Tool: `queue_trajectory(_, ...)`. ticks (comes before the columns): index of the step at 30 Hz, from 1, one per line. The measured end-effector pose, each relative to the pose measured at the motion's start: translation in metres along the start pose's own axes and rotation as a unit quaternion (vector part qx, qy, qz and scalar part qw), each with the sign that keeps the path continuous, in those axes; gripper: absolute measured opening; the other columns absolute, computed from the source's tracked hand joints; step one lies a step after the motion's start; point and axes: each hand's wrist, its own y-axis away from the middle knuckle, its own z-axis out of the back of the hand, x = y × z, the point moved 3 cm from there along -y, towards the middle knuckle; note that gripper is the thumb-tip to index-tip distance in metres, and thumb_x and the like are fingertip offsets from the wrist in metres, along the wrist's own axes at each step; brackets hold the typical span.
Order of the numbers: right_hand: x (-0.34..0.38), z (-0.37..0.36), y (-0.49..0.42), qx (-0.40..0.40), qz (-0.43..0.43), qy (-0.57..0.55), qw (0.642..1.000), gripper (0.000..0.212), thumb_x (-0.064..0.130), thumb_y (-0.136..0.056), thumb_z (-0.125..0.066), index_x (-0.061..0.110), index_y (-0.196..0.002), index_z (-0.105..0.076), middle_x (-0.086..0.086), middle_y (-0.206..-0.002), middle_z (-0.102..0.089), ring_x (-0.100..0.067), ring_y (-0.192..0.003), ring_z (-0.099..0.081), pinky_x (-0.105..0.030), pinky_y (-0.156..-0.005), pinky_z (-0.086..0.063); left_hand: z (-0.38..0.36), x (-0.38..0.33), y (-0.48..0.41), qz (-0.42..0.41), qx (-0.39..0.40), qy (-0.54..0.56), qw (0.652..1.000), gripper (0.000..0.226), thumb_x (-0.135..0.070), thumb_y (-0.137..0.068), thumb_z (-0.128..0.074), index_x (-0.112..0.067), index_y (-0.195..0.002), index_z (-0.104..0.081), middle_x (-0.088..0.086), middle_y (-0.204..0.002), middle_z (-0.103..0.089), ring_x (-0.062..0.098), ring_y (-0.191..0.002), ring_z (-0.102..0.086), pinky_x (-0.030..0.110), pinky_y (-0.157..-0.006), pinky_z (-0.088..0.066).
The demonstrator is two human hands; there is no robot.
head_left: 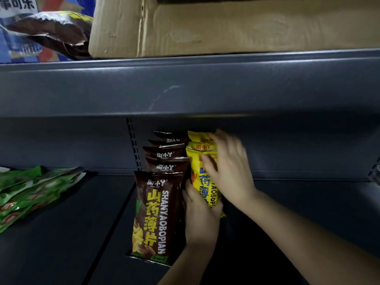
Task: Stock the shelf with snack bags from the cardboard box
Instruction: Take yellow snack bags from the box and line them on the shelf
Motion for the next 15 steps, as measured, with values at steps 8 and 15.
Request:
queue_trajectory(8,0.001,-0.029,-0.004,0.071,0.105,0.135,0.983,0.043,0.045,-0.089,-0.044,0.015,-0.108,-0.068,-0.003,-0.118,-0.066,-0.026,-0.107,-0.06,-0.042,-0.094,-0.043,-0.003,0.002,-0.004,0.032,-0.001,-0.001,0.999,0.08,-0.027,-0.068,-0.078,-0.008,-0.13,-0.031,0.01,-0.122,-0.048,0.026,-0.116,-0.049,0.041,-0.091,-0.044)
queue_trajectory(15,0.0,-0.028,-0.005,0.078,0.098,0.127,0.984,0.044,0.044,-0.089,-0.042,0.015,-0.11,-0.067,0.0,-0.118,-0.066,-0.025,-0.107,-0.06,-0.042,-0.091,-0.042,-0.001,-0.001,-0.002,0.011,-0.002,-0.009,1.0,0.088,-0.033,-0.07,-0.079,-0.004,-0.136,-0.028,0.011,-0.125,-0.043,0.025,-0.121,-0.045,0.037,-0.097,-0.041)
